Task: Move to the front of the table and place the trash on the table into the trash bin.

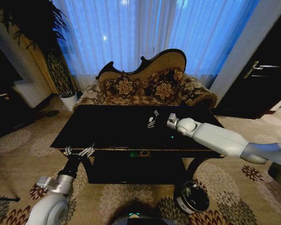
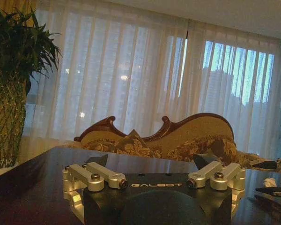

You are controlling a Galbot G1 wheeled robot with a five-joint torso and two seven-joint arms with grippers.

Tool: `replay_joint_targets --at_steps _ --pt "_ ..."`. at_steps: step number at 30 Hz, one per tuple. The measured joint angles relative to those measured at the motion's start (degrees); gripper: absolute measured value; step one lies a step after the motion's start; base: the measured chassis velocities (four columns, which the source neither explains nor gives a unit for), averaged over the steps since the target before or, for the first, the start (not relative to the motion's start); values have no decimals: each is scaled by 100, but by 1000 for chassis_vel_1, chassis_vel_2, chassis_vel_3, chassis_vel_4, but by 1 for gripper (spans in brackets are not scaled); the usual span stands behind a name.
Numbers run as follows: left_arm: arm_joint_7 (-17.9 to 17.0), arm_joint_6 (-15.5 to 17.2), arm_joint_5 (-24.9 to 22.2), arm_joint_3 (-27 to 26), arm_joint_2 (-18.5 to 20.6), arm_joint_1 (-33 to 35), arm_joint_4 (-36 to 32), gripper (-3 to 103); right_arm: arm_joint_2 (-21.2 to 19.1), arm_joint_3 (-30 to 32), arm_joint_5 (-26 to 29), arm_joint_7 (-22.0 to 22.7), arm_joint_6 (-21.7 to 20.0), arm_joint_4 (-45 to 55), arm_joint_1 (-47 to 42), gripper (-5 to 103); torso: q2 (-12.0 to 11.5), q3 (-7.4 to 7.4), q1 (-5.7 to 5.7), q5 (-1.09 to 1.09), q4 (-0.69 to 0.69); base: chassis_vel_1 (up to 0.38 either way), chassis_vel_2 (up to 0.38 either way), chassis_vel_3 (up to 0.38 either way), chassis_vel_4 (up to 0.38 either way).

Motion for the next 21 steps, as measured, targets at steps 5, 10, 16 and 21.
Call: replay_joint_targets --at_steps 5,10,16,21 --pt "-1 -1 17 68 6 -67 26 100 -11 29 0 -82 81 -203 25 100 0 0 -1 0 0 0 0 0 0" --pt "-10 1 18 111 37 -145 52 100 -48 -12 -15 -177 150 -338 84 100 0 0 0 0 0 0 0 0 0" --pt "-22 5 36 152 31 -164 66 100 -57 -72 -73 -241 207 -431 93 90 0 0 0 0 0 0 0 0 0" --pt "-23 3 37 130 13 -137 66 100 -80 -115 -131 -286 250 -461 94 74 1 -1 -1 0 0 0 0 0 0"
